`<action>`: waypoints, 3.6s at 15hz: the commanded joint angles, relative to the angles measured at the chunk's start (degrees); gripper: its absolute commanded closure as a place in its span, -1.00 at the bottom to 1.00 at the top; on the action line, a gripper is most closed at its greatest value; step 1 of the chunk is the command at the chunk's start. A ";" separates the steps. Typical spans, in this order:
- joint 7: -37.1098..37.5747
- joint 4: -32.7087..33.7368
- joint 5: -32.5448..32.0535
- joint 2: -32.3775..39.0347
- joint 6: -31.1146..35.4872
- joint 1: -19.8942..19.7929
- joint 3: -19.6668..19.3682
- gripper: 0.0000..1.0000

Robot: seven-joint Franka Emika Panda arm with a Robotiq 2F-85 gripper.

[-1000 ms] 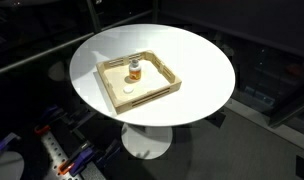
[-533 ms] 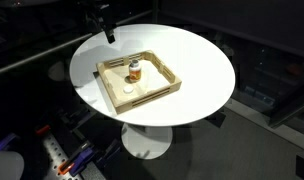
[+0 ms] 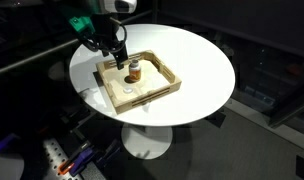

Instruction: Cover the bottle with the lid

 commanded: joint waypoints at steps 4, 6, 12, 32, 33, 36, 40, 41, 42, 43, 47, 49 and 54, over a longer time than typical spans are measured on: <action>-0.09 1.32 0.10 0.46 -0.17 -0.68 0.42 -1.00; -0.72 1.29 -0.50 1.77 1.66 -0.72 0.45 -1.00; -3.60 2.38 -0.04 9.36 7.95 -0.66 0.17 -1.00; -10.28 6.25 0.56 29.25 25.47 -4.35 2.49 -1.00; -10.39 6.31 0.48 29.54 25.67 -4.58 2.64 -0.70; -10.29 6.33 0.17 29.38 25.85 -4.76 2.95 -0.17; -9.84 6.17 0.26 27.65 25.06 -4.53 3.10 0.43; -9.91 6.04 0.59 27.12 24.79 -4.68 3.42 0.62; -10.17 5.92 0.90 26.54 24.42 -4.88 3.82 0.67; -9.91 5.67 0.80 25.76 24.19 -4.64 3.78 0.67; -10.62 5.29 2.24 21.94 21.53 -4.96 5.40 0.67; -11.13 5.66 3.26 19.52 18.57 -4.76 6.01 0.67; -11.67 7.91 4.44 14.31 9.07 -3.32 5.10 0.67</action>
